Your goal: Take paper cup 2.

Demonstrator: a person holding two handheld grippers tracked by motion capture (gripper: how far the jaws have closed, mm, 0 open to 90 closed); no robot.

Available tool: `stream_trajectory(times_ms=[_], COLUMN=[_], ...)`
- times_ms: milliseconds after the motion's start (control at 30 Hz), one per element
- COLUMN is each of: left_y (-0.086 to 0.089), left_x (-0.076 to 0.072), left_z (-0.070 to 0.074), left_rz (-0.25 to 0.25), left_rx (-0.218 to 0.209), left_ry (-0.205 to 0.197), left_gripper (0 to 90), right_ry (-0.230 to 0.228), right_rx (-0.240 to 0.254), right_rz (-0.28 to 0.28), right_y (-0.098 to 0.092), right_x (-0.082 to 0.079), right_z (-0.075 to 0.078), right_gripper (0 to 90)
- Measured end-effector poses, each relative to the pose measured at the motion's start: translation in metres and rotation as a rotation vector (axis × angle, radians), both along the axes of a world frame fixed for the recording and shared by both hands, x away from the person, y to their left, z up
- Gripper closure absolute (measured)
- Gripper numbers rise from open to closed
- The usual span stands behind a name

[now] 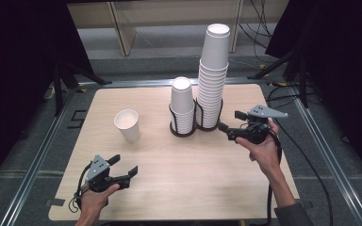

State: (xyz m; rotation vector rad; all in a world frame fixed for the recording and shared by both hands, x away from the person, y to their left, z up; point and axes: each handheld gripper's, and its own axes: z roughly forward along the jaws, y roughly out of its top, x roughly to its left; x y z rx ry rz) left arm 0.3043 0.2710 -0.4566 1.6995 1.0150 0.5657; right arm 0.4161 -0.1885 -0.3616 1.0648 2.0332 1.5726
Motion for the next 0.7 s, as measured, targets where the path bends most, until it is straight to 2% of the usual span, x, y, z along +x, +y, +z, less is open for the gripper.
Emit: stream_trajectory(times_ms=[67,100,133,200,233,267,367,467,567,700], left_y=[0.000,0.000,-0.001,-0.001,-0.001,-0.002,-0.004,-0.005,-0.006,-0.006], left_x=[0.001,0.001,0.003,0.003,0.003,0.004,0.004,0.003,0.003,0.003], left_z=[-0.002,-0.002,-0.003,-0.003,-0.003,-0.004,-0.005,-0.003,-0.003,-0.004], left_rz=[-0.009,-0.006,-0.011,-0.018,-0.019,-0.024,-0.034,-0.043,-0.048,-0.052], left_rx=[-0.011,0.011,0.002,0.015,0.011,0.006,-0.004,0.019,0.025,0.026], left_ry=[-0.007,0.002,-0.010,-0.003,-0.002,-0.008,-0.017,-0.014,-0.014,-0.008], left_gripper=[14.3,14.3,14.3,14.3,14.3,14.3,14.3,14.3,14.3,14.3], right_ry=[-0.007,-0.018,-0.026,-0.041,-0.033,-0.052,-0.057,-0.063,-0.089,-0.081], right_rx=[0.023,0.017,0.022,0.013,0.009,0.008,0.012,0.010,0.019,0.022], right_rz=[-0.017,-0.017,-0.018,-0.022,-0.028,-0.025,-0.030,-0.036,-0.054,-0.061], right_y=[0.000,0.000,0.000,0.001,0.001,0.001,0.003,0.005,0.005,0.007], right_x=[0.004,0.006,0.009,0.013,0.015,0.018,0.026,0.034,0.043,0.056], right_z=[0.010,0.014,0.018,0.028,0.033,0.037,0.048,0.060,0.070,0.082], right_gripper=[15.6,15.6,15.6,15.6,15.6,15.6,15.5,15.5,15.6,15.6])
